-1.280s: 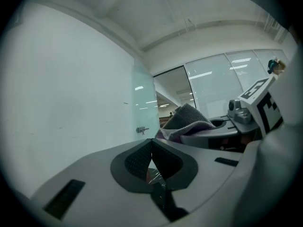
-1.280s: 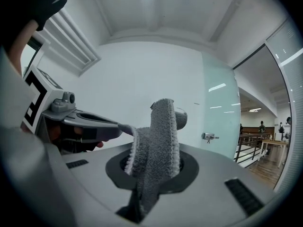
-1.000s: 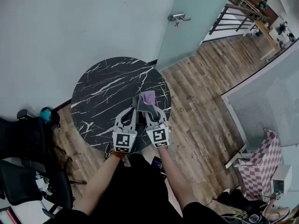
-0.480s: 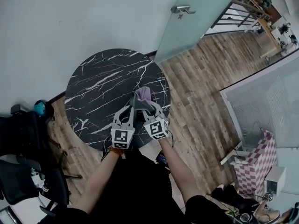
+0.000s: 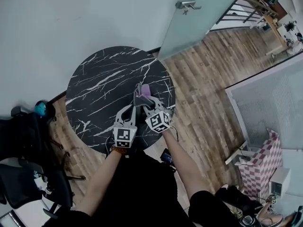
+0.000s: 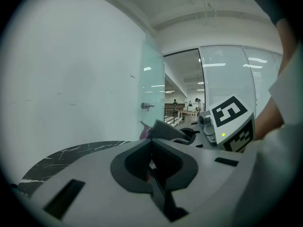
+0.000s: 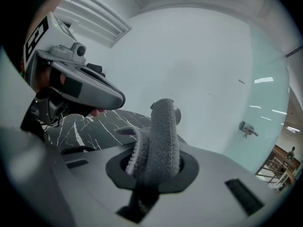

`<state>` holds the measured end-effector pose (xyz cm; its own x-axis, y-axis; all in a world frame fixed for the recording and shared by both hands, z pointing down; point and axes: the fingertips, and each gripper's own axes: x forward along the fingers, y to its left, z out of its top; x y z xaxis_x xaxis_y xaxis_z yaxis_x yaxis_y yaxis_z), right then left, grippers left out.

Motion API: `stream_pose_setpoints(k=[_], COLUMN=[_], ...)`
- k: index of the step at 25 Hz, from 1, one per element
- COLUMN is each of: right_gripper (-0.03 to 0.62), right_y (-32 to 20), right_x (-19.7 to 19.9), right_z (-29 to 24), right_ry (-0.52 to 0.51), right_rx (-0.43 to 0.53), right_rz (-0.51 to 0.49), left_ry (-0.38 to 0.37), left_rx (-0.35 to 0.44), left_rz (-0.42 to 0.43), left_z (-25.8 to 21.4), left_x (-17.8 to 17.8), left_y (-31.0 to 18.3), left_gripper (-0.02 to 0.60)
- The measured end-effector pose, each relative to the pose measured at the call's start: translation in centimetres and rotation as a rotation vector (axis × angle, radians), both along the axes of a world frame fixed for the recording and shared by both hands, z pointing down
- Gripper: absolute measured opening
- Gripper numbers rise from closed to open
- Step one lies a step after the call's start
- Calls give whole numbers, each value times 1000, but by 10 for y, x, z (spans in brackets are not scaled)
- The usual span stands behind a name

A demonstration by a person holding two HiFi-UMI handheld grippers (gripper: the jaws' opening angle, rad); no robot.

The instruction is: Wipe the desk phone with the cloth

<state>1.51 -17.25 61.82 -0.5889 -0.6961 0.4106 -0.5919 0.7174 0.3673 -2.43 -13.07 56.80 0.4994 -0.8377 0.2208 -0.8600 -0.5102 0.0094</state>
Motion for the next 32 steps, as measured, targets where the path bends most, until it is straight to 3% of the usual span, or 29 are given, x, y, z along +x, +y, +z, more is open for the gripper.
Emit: stream_pose_setpoints(k=[9,24,32], right_gripper=[55,57,57], right_y=[-8,-15,-18], right_x=[-8,-14,-13], right_z=[34,83,93], right_ry=[30,81,46], right_rx=[-75,-219,-287], right_rz=[9,20,33], left_ry=[-18,-41,-54], left_rx=[-85,-127,-142], left_rz=[-5,5,25], left_z=[31,44,50], left_x=[3,-16,-15], left_y=[-15,-5,-5], left_gripper=[12,13,14])
